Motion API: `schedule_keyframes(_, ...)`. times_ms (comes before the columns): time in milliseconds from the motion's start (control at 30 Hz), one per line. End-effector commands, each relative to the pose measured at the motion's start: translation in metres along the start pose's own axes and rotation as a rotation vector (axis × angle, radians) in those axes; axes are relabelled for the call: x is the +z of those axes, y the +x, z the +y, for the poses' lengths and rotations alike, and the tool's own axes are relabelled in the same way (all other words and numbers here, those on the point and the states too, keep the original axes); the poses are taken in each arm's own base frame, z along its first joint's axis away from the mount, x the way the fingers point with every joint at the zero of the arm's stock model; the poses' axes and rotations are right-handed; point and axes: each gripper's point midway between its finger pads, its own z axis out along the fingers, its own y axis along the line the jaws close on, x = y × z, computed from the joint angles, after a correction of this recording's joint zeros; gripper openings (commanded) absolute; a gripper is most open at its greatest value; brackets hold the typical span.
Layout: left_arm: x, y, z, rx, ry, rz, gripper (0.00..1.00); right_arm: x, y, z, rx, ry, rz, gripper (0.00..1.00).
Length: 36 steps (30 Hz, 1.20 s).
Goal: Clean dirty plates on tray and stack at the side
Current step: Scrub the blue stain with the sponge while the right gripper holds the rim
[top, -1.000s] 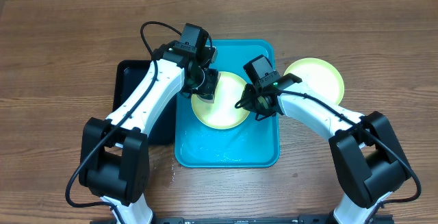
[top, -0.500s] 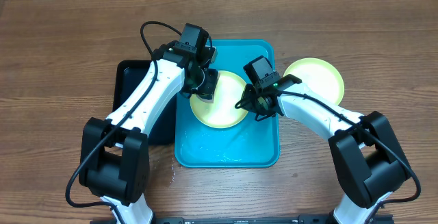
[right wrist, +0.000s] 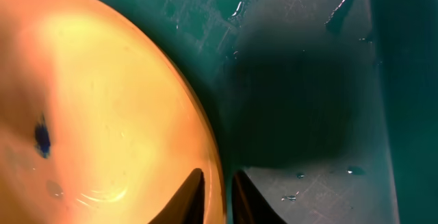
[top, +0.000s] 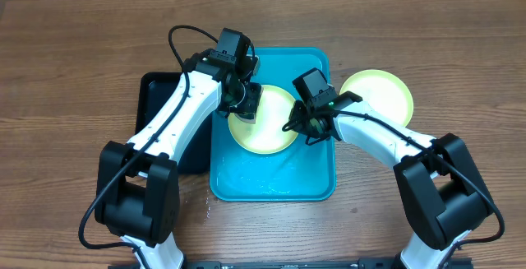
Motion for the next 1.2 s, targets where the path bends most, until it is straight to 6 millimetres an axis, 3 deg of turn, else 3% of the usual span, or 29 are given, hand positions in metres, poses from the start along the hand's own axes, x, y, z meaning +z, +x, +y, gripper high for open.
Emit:
schedule_keyframes(0, 0.005, 0.003, 0.004, 0.004, -0.012, 0.013, 0.05, 0.003, 0.005, -0.001, -0.007, 0.006, 0.007, 0.09)
schedule_keyframes(100, 0.005, 0.002, 0.004, 0.004, -0.014, 0.012, 0.05, 0.003, 0.005, -0.001, -0.007, 0.006, 0.007, 0.04)
schedule_keyframes(1167, 0.023, 0.005, 0.012, 0.038, -0.034, -0.017, 0.04, 0.004, 0.021, 0.010, -0.068, -0.016, 0.041, 0.04)
